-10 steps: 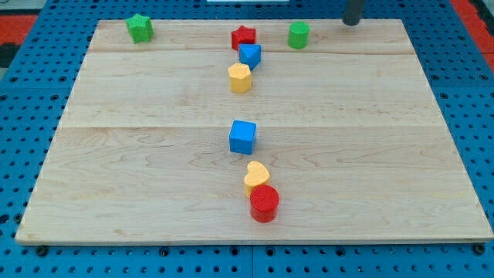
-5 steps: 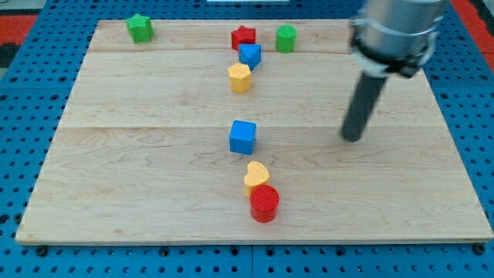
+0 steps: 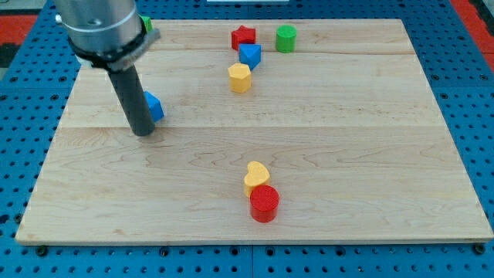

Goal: Move the blue cube to the top center

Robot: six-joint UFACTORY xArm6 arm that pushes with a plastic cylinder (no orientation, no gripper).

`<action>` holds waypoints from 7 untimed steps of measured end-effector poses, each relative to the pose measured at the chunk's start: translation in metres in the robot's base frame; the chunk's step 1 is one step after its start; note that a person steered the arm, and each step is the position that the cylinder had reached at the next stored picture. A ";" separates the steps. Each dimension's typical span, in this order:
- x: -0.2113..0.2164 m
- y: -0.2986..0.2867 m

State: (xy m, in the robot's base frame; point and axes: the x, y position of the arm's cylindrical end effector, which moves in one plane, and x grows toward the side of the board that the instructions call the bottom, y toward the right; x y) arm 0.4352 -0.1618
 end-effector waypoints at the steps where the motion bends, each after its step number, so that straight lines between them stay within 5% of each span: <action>1: -0.049 -0.004; 3: -0.140 -0.011; 5: -0.203 0.066; 6: -0.175 0.044; 7: -0.199 0.016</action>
State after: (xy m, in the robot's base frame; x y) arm 0.2362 -0.1457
